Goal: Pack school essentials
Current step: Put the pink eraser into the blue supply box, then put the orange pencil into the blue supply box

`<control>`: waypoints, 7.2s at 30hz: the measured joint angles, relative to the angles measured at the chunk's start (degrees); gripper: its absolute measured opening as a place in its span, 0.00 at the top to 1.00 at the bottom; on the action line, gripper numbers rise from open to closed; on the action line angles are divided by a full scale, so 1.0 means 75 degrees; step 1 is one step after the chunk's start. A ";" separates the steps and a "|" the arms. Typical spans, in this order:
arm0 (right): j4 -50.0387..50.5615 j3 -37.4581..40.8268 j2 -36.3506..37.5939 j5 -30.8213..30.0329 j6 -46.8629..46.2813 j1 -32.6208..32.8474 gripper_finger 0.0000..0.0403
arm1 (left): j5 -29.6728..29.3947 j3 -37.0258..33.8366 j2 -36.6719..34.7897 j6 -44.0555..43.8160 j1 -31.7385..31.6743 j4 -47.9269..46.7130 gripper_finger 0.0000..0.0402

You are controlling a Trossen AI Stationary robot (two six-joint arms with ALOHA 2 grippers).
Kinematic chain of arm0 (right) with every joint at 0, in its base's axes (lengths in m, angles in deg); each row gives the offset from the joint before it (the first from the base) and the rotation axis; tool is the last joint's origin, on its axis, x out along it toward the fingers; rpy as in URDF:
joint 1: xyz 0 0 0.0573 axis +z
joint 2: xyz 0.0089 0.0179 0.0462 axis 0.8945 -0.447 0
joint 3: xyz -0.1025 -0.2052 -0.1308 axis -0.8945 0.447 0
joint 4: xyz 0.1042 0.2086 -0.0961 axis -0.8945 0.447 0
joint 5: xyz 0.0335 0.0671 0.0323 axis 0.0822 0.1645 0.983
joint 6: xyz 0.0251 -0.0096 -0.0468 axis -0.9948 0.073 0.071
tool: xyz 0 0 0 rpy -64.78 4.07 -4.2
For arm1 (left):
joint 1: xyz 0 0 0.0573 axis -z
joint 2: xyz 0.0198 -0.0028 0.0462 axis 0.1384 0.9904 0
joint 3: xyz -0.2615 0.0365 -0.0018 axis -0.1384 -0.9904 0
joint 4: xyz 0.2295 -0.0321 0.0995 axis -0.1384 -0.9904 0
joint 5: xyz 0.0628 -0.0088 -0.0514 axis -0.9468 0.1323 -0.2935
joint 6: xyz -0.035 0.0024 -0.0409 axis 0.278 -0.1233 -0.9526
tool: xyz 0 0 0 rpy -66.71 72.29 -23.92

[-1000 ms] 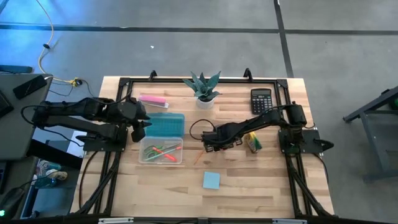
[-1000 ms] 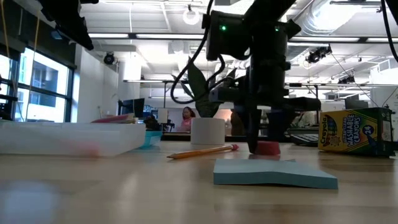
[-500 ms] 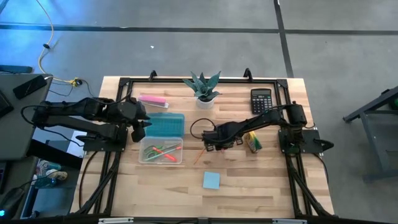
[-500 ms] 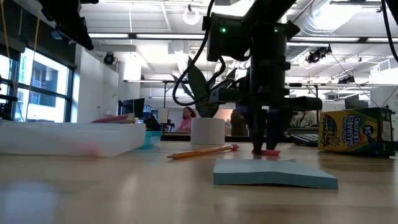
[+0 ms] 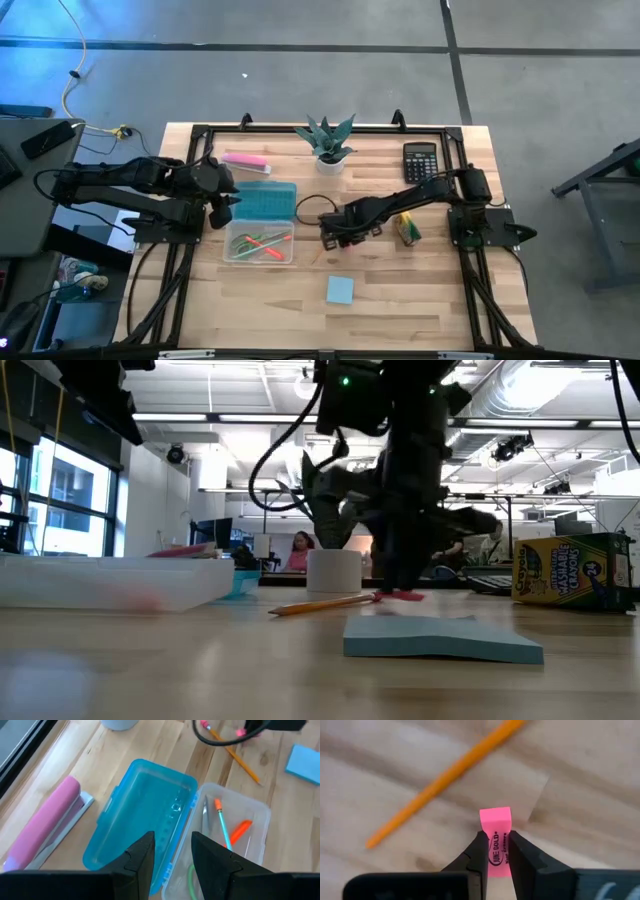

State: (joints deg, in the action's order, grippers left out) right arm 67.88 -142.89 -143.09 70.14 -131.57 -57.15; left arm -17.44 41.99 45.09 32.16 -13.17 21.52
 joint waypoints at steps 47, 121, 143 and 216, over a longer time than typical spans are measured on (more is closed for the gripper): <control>-0.6235 -0.1632 -0.1297 -0.1055 0.5104 0.0117 0.89 | 0.0938 -0.0003 0.0003 -0.0204 0.0000 -0.0344 0.71; -0.0627 -0.1626 0.0802 -0.1315 0.5269 -0.0418 0.61 | 0.0933 -0.0003 0.0003 -0.0402 -0.0003 -0.0680 0.71; 0.1780 -0.1617 0.0786 -0.0109 1.2268 -0.1145 0.56 | 0.0737 -0.0003 0.0001 -0.1231 0.0000 -0.0679 0.71; 0.2849 -0.1553 -0.1157 0.0088 1.2817 -0.0938 0.99 | 0.0396 -0.0003 0.0003 -0.1198 -0.0003 -0.0679 0.71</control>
State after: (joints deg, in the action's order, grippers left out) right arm 89.24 -154.54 -151.77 70.79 -35.44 -64.18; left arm -14.47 41.97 45.11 23.18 -13.19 16.42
